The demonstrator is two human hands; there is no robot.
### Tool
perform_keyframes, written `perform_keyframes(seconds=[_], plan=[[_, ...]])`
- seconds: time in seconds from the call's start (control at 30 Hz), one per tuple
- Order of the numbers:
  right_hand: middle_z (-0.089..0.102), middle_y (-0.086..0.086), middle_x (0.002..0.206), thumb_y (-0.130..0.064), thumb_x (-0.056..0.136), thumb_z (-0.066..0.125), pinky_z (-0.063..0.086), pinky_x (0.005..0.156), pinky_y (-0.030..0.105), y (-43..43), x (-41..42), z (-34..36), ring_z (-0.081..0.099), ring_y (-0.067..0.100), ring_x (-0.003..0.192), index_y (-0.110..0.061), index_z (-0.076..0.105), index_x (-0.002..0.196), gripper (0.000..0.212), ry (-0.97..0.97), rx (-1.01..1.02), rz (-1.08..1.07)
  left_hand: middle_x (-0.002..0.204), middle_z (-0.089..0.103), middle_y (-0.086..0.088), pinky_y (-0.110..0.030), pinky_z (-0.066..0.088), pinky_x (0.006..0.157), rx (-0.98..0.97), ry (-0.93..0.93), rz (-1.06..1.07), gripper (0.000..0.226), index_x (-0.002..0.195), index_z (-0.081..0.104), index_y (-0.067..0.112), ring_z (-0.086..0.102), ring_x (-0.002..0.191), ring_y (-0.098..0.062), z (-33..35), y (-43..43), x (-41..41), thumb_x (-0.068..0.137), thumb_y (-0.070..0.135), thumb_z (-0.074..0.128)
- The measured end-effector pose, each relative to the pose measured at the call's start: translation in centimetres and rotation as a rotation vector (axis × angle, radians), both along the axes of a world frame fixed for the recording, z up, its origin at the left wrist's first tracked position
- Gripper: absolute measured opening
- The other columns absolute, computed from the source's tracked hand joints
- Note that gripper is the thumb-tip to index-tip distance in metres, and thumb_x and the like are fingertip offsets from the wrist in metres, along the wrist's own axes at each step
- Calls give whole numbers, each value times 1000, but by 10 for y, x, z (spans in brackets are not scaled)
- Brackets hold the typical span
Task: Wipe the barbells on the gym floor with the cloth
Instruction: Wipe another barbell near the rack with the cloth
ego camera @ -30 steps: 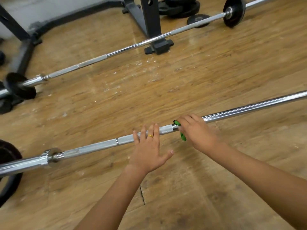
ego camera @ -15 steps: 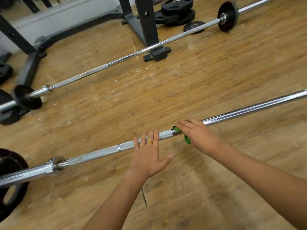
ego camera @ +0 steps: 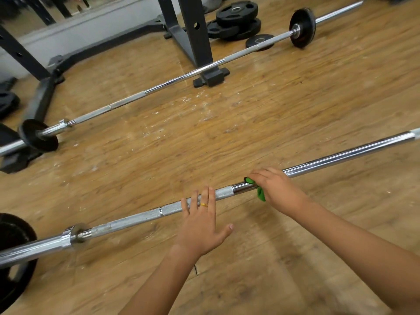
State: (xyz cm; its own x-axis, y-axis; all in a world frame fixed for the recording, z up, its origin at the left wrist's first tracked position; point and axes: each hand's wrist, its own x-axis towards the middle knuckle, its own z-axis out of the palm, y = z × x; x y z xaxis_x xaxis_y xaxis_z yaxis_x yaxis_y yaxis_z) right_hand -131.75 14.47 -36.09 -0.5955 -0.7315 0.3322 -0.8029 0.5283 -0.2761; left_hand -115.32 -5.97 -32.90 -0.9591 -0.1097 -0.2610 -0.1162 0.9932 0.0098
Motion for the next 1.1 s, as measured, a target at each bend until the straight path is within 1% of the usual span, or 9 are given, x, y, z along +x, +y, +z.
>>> perform_keyframes(seconds=[0.13, 0.27, 0.37, 0.53, 0.7, 0.8, 0.9, 0.97, 1.1], plan=[[72, 11, 117, 7, 59, 66, 58, 90, 47, 2, 29, -4, 69, 35, 103, -5, 72, 117, 60, 19, 18, -41, 165, -26, -8, -60, -7, 121, -12, 3, 5, 107, 155, -25, 12, -15, 153, -36, -1, 10, 14, 89, 83, 20], [72, 10, 117, 15, 52, 70, 48, 97, 34, 20, 34, -2, 68, 35, 103, -6, 71, 119, 70, -1, 18, -38, 163, -31, -9, -61, -6, 121, -4, 3, -7, 107, 155, -25, 11, -18, 153, -36, -3, 18, 30, 90, 82, 20], [75, 9, 105, 4, 54, 57, 55, 84, 32, 25, 44, 7, 70, 32, 89, -5, 74, 108, 57, 7, -16, -95, 164, -28, -11, -61, -5, 121, 8, 35, 5, 107, 157, -19, 10, -12, 154, -38, -5, 27, 43, 88, 82, 21], [74, 10, 110, 4, 55, 64, 56, 88, 35, 24, 70, 7, 71, 30, 95, -5, 74, 112, 59, -8, 78, 49, 161, -35, -11, -60, -7, 119, 11, 23, -9, 105, 155, -24, 9, -19, 152, -38, -5, 35, 62, 90, 80, 17], [72, 10, 114, -6, 69, 44, 42, 97, 33, 48, 76, 5, 68, 33, 99, -5, 71, 115, 53, -33, 60, -60, 167, 8, -19, -59, 9, 121, -78, 137, -30, 95, 158, 19, 1, 8, 155, -36, -7, 39, 71, 94, 71, 27], [72, 7, 116, 1, 65, 61, 41, 96, 33, 35, 104, 3, 65, 30, 103, -6, 71, 116, 52, -26, 53, -77, 167, 7, -17, -55, -1, 122, -70, 199, -32, 92, 158, 17, 2, 4, 155, -30, -8, 48, 63, 95, 69, 26], [69, 7, 123, -6, 75, 46, 50, 100, 37, 30, 119, 3, 63, 31, 110, -6, 68, 123, 53, -55, 71, 15, 167, 12, -15, -52, -4, 121, -38, 177, -49, 94, 158, 21, 1, 6, 155, -29, -16, 60, 64, 94, 70, 29], [69, 6, 122, -11, 76, 38, 44, 102, 37, 41, 118, 4, 62, 31, 108, -7, 68, 123, 56, -65, 58, -1, 166, 18, -16, -49, -2, 122, -24, 209, -49, 94, 157, 25, 0, 11, 155, -29, -21, 63, 71, 94, 69, 32], [68, 7, 123, 0, 74, 55, 37, 106, 36, 53, 135, 4, 59, 31, 114, -6, 67, 123, 51, -19, 24, -78, 167, 12, -15, -45, -5, 123, -51, 267, -94, 90, 158, 19, 1, 7, 156, -28, -25, 63, 88, 97, 65, 33]])
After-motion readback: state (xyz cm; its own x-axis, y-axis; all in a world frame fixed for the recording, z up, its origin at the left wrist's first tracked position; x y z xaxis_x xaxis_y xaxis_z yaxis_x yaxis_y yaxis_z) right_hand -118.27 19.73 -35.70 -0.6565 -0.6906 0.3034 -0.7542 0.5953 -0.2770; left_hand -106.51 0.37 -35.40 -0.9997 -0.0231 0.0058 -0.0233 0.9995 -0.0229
